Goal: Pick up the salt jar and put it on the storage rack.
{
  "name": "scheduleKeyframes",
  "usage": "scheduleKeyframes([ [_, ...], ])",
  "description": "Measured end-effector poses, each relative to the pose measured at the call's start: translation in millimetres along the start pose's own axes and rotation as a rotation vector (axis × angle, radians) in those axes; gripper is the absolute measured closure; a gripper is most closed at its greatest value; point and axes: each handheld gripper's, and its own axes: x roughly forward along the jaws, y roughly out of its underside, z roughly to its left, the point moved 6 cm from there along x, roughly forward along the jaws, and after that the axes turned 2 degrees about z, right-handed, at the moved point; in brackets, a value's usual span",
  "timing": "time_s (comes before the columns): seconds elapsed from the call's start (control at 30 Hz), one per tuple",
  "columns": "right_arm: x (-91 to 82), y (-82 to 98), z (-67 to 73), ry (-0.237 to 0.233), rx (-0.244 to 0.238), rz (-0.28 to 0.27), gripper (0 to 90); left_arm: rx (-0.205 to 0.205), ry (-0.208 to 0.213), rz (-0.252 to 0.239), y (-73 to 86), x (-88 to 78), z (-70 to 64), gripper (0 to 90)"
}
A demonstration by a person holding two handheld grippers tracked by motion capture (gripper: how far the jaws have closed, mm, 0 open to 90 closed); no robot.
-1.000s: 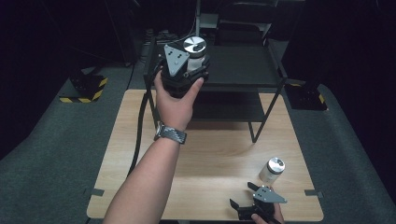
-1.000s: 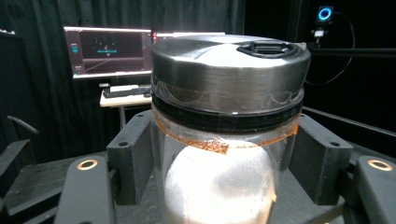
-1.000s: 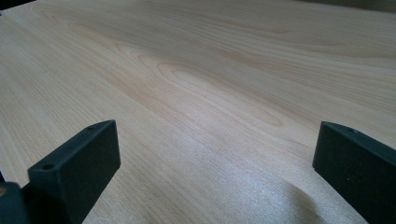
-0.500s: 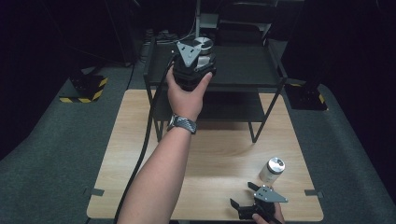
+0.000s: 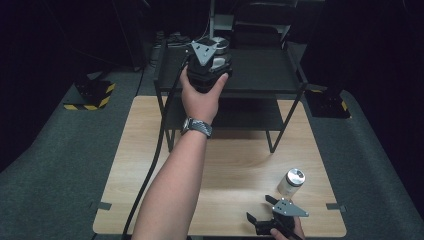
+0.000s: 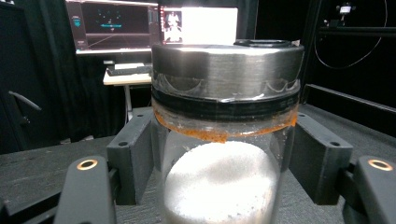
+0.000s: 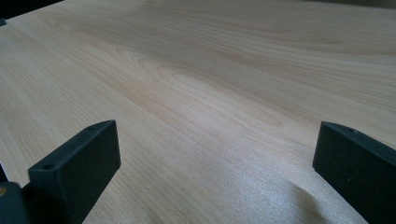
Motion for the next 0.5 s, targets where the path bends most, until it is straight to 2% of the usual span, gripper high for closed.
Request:
scheduleKeyframes([
  [0.3, -0.2, 0.3, 0.1, 0.001, 0.002, -0.002, 0.2, 0.011, -0.002, -0.021, 5.0, -1.8, -1.3, 31.1],
  [0.5, -0.2, 0.4, 0.0, 0.001, 0.003, -0.003, 0.2, 0.006, 0.000, -0.017, 4.2, -1.8, -0.4, 31.0],
])
